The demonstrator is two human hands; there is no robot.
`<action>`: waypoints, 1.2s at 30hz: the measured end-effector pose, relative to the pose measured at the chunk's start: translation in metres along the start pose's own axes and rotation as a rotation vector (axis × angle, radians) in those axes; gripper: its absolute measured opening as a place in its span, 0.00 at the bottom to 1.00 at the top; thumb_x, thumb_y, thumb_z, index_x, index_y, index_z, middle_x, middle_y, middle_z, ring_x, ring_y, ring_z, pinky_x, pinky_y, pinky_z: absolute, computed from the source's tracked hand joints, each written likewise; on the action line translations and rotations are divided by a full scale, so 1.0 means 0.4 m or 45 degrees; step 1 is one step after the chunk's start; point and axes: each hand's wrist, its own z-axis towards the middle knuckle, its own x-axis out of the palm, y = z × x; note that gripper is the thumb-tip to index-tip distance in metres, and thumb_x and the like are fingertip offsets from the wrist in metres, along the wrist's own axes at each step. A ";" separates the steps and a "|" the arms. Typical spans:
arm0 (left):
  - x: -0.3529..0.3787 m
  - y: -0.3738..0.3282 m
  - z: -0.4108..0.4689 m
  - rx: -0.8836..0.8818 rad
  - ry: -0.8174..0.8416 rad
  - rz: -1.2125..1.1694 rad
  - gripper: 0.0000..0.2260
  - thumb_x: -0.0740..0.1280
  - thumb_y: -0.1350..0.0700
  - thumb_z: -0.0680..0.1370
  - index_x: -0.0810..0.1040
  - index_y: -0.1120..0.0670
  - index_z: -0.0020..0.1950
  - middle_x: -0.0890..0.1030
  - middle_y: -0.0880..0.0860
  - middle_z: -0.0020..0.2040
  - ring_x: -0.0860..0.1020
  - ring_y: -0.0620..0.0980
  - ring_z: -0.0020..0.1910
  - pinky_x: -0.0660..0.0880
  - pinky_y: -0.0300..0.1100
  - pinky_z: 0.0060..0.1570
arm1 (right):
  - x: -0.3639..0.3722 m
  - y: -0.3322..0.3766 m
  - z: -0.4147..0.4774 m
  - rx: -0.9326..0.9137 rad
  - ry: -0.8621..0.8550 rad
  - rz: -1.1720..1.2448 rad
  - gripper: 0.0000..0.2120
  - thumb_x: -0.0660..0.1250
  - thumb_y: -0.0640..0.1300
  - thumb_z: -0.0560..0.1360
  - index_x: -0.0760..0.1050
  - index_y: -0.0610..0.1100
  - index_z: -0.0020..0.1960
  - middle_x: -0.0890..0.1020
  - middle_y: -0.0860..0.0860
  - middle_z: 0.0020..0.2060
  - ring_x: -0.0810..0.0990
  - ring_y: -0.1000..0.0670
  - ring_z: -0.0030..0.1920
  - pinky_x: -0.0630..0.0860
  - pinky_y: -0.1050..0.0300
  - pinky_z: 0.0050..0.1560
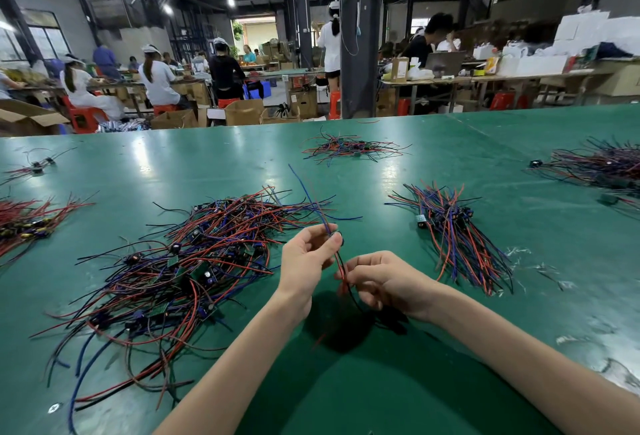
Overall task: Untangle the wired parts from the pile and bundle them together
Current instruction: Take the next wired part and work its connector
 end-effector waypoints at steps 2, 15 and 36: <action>-0.002 -0.002 -0.001 -0.027 0.016 -0.016 0.06 0.69 0.63 0.75 0.79 0.53 0.47 0.80 0.48 0.38 0.77 0.40 0.36 0.72 0.32 0.37 | 0.002 0.000 0.000 0.009 -0.003 0.007 0.08 0.61 0.31 0.75 0.77 0.39 0.43 0.75 0.44 0.33 0.68 0.56 0.19 0.61 0.67 0.18; -0.001 0.000 -0.002 -0.137 0.123 -0.139 0.13 0.68 0.72 0.72 0.77 0.56 0.50 0.79 0.51 0.42 0.78 0.45 0.39 0.78 0.36 0.38 | 0.004 0.000 -0.001 -0.082 -0.065 0.042 0.07 0.66 0.41 0.76 0.78 0.38 0.43 0.75 0.47 0.26 0.65 0.57 0.17 0.58 0.67 0.18; -0.007 0.006 -0.002 -0.385 0.179 -0.263 0.03 0.69 0.63 0.74 0.81 0.61 0.45 0.84 0.53 0.40 0.80 0.45 0.35 0.77 0.36 0.37 | 0.006 0.014 -0.016 -0.183 -0.096 -0.165 0.16 0.62 0.43 0.79 0.77 0.39 0.35 0.70 0.47 0.18 0.63 0.55 0.16 0.59 0.65 0.19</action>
